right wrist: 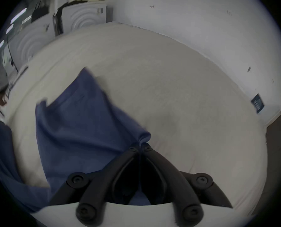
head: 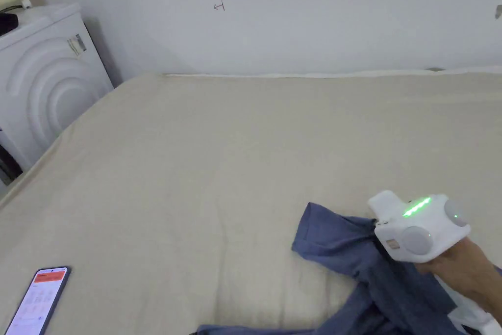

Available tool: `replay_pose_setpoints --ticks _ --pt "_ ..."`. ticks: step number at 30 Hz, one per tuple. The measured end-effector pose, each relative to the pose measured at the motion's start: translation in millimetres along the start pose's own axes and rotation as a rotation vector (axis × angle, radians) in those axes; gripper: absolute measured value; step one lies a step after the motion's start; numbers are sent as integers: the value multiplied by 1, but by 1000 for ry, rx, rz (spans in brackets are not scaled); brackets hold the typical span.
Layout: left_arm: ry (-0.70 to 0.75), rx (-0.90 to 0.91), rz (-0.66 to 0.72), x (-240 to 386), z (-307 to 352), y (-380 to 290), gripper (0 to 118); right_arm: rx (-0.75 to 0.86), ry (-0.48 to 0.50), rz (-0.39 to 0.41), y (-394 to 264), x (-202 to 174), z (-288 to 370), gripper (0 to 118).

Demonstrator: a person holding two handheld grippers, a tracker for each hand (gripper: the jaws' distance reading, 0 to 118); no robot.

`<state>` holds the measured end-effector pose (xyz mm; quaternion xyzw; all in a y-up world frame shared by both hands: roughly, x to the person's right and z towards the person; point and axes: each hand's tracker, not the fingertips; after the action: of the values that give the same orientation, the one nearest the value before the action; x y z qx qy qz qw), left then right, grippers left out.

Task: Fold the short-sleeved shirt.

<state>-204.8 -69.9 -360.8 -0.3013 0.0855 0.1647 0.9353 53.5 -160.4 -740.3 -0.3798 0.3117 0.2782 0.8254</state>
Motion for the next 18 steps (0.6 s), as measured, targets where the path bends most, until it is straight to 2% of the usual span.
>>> replay_pose_setpoints --ticks 2,4,6,7,8,9,13,14,16,17,18 --pt "-4 17 2 2 1 4 5 42 -4 -42 -15 0 22 1" --pt "-14 41 8 4 3 11 5 186 -72 -222 -33 12 65 1" --pt "-25 80 22 5 10 23 5 373 -212 -406 -64 25 135 1" --pt "-43 123 29 5 17 32 5 454 -235 -451 -80 31 172 1" --pt "-62 154 27 5 24 43 5 508 -260 -433 -94 35 214 1" --pt "-78 199 20 7 31 54 5 572 -325 -438 -103 39 252 1" --pt "-180 279 60 24 51 119 5 747 -485 -487 -106 69 396 1" --pt "-213 322 73 31 57 138 5 766 -484 -511 -99 79 428 1" --pt "-217 394 15 48 68 175 5 815 -442 -549 -82 90 477 1" --pt "-227 417 -7 56 74 196 5 841 -433 -543 -72 97 497 1" --pt "-253 439 1 61 78 217 5 846 -481 -524 -62 102 513 1"
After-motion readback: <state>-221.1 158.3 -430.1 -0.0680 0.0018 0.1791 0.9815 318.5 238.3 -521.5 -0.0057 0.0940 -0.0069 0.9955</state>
